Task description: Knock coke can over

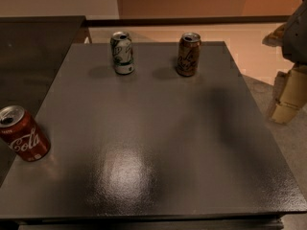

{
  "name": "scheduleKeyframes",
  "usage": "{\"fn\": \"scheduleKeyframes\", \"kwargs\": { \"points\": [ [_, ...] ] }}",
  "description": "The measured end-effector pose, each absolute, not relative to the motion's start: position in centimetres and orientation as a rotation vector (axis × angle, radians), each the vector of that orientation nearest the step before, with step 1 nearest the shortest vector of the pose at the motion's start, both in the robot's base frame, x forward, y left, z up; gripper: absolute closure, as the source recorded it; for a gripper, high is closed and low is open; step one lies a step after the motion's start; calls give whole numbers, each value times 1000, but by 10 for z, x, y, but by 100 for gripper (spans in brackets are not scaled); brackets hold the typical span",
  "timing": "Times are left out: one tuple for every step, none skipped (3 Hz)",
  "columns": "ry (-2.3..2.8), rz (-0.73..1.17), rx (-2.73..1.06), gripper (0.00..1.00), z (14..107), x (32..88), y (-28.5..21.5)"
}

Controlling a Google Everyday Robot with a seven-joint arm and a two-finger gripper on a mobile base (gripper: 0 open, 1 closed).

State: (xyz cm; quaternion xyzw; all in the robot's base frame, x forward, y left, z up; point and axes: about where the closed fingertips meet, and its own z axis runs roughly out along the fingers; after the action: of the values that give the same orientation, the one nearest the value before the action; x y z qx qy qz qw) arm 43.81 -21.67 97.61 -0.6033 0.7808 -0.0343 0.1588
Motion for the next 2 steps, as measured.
{"fn": "scheduleKeyframes", "kwargs": {
  "points": [
    [2224, -96, -1728, 0, 977, 438, -215],
    [2159, -10, -1769, 0, 974, 439, -191]
  ]
}}
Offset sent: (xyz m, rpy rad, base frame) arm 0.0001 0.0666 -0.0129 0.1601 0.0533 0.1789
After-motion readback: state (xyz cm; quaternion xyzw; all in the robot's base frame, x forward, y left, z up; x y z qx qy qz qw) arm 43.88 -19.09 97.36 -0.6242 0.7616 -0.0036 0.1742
